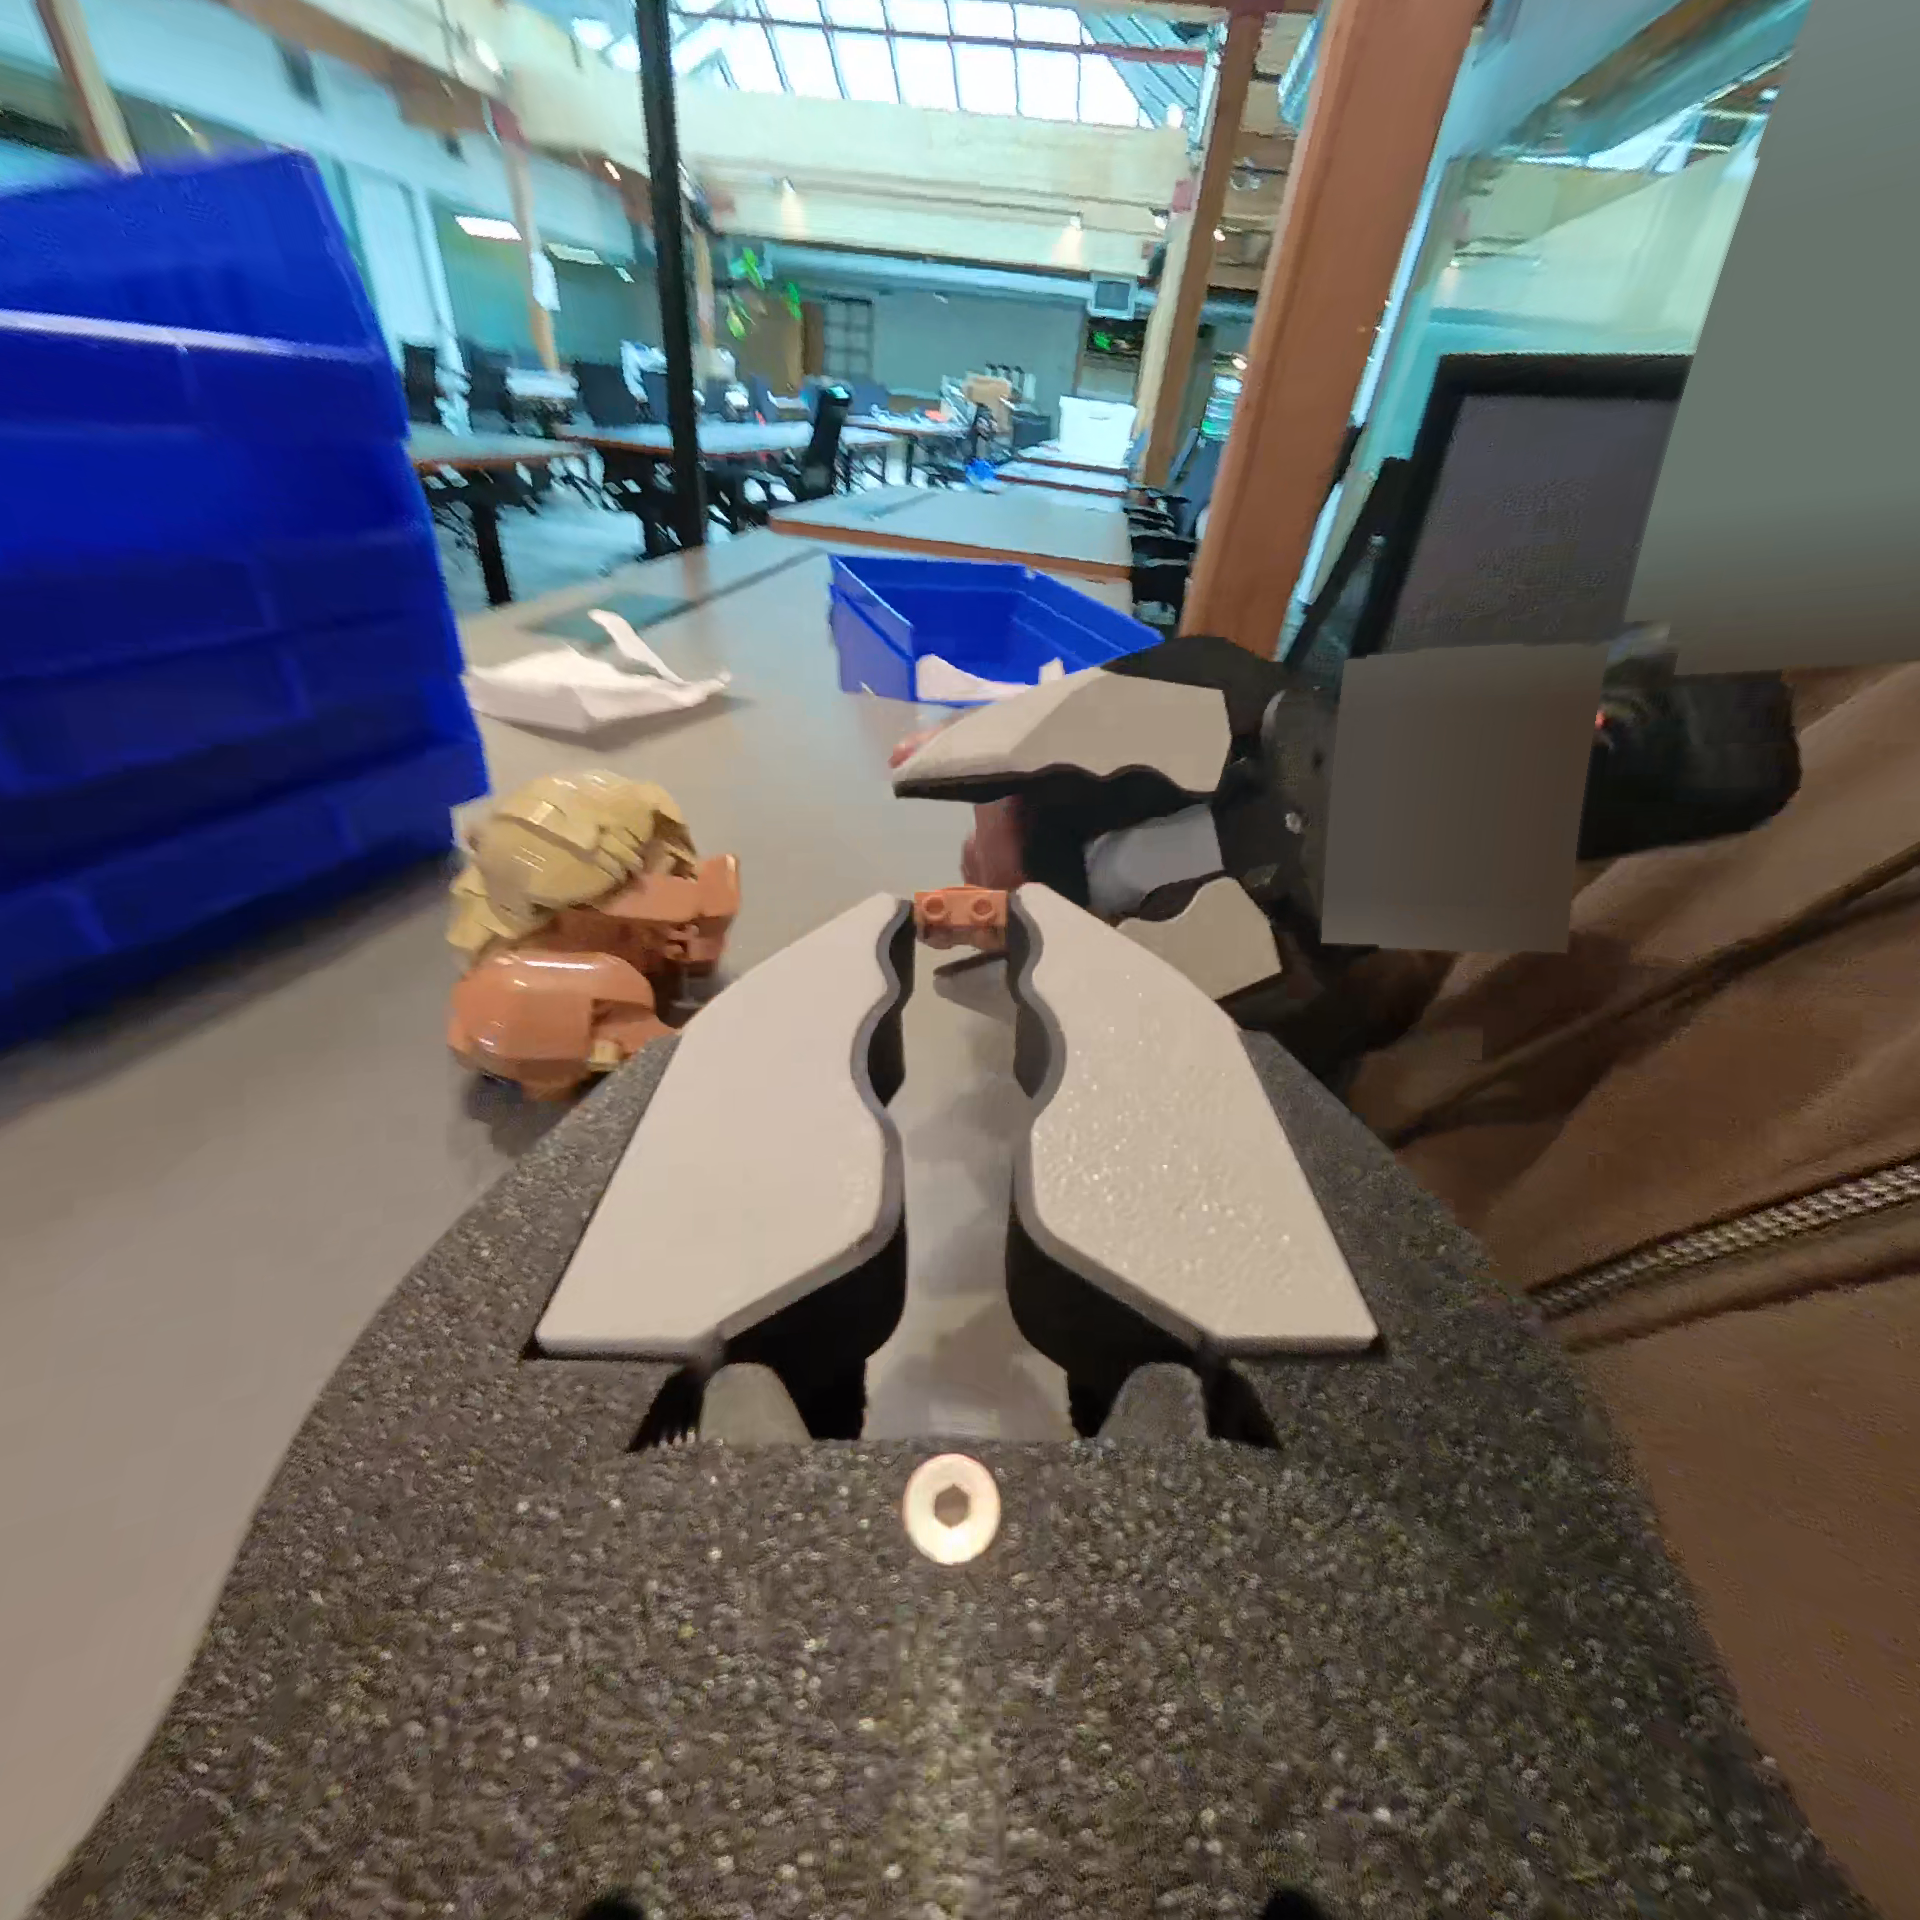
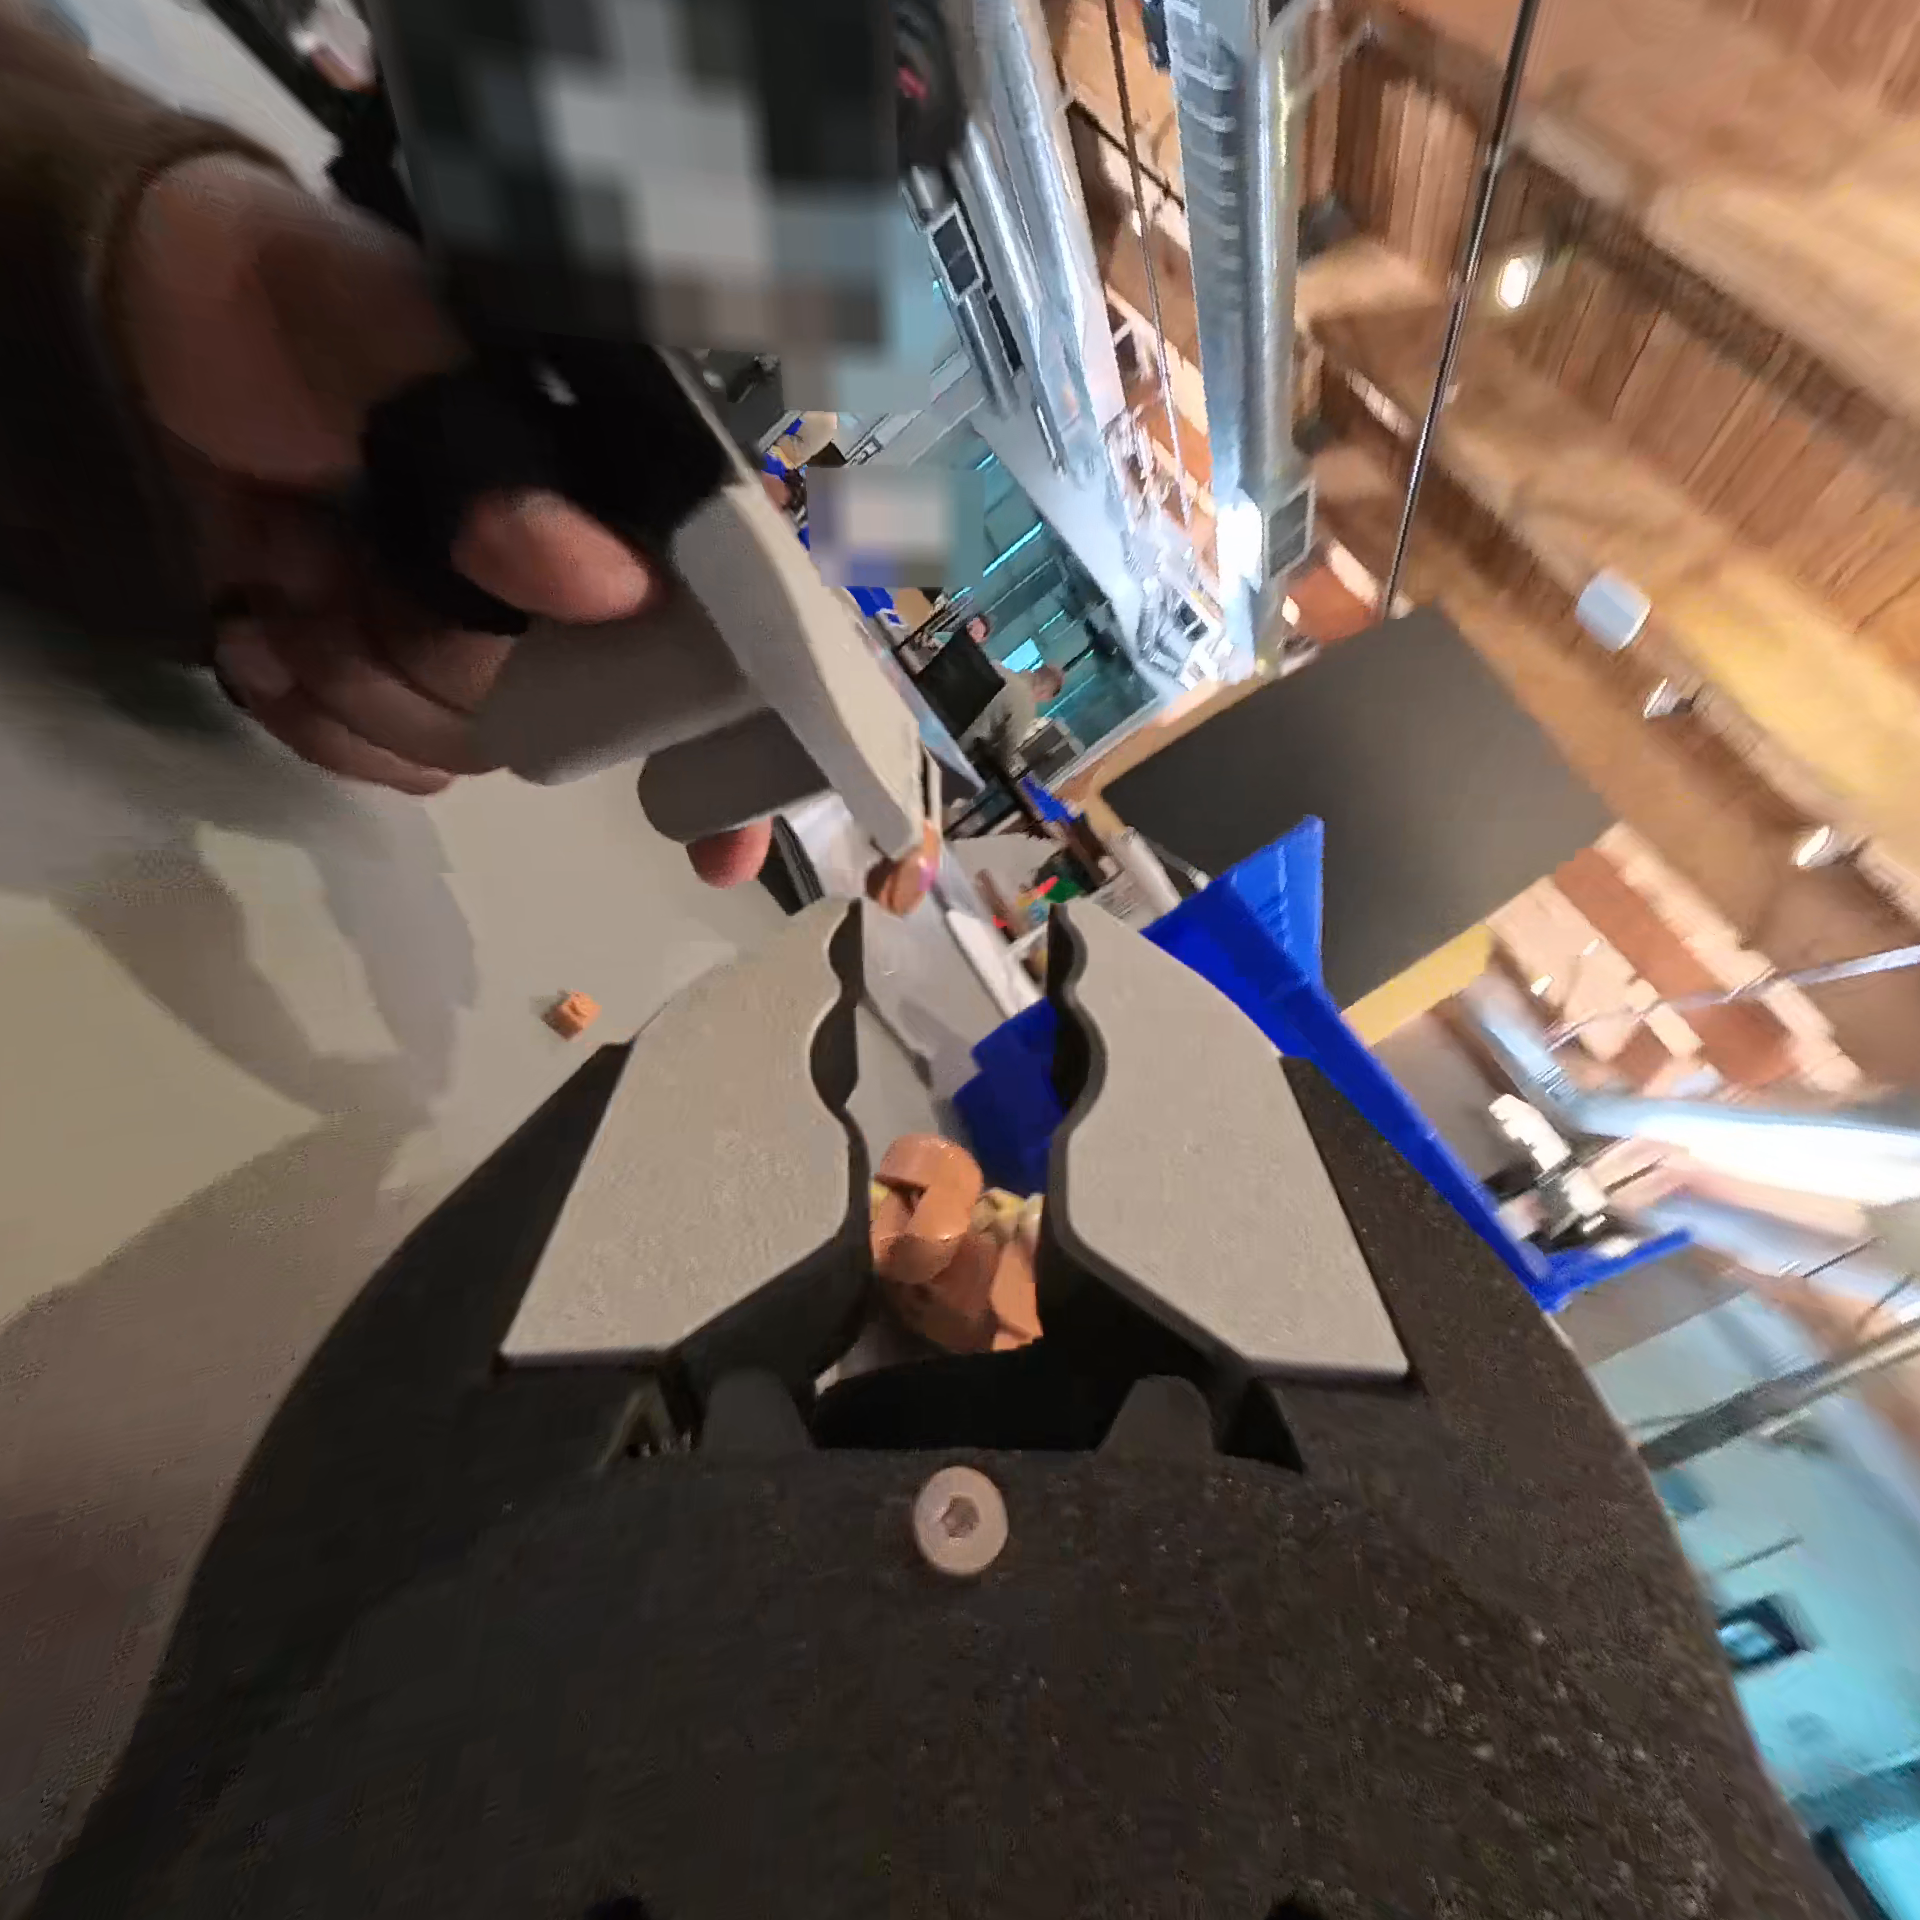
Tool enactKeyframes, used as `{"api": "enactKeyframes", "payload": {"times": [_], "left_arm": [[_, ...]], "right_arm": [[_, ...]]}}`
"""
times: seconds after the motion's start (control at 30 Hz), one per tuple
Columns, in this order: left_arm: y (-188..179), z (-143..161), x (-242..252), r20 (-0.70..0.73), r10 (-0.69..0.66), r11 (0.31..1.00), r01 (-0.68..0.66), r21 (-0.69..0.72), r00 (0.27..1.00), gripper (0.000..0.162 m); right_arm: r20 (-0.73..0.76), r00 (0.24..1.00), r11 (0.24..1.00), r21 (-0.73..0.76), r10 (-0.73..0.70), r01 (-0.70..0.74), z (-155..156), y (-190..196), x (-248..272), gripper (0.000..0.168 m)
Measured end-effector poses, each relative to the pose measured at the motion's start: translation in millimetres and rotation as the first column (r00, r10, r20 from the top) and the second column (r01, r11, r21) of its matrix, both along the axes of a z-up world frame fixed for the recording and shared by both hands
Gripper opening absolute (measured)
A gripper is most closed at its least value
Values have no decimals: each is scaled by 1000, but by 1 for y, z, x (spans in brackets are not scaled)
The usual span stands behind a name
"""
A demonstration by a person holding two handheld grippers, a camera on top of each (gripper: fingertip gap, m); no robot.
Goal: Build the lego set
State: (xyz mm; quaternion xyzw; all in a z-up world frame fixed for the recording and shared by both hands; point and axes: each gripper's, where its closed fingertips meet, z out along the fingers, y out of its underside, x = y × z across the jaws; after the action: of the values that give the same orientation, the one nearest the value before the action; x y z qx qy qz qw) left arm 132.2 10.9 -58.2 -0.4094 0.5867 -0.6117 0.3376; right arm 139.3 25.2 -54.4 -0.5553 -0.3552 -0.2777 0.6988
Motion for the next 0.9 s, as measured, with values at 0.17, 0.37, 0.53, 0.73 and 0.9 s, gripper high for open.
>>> {"api": "enactKeyframes", "payload": {"times": [0.17, 0.37, 0.53, 0.73, 0.9], "left_arm": [[-17, -11, -3, -137, -117, 991, 125, 55, 984, 16], [-32, -14, -8, -228, -257, 962, 272, 37, 939, 16], [-32, -13, -8, -275, -279, 951, 305, 57, 920, 16], [-32, -8, -3, -247, -306, 952, 300, -65, 919, 16], [-27, -6, 0, -217, -290, 955, 265, -136, 932, 16]], "right_arm": [[156, 986, 998, 12, 54, -56, -6, -3, -17, 34], [137, 980, 989, 10, 147, -150, -5, -11, -27, 29], [119, 979, 986, 3, 167, -168, -5, -11, -27, 24], [72, 986, 988, 18, 150, -152, 0, -11, -21, 16], [65, 993, 993, 51, 99, -103, 1, -9, -17, 16]]}}
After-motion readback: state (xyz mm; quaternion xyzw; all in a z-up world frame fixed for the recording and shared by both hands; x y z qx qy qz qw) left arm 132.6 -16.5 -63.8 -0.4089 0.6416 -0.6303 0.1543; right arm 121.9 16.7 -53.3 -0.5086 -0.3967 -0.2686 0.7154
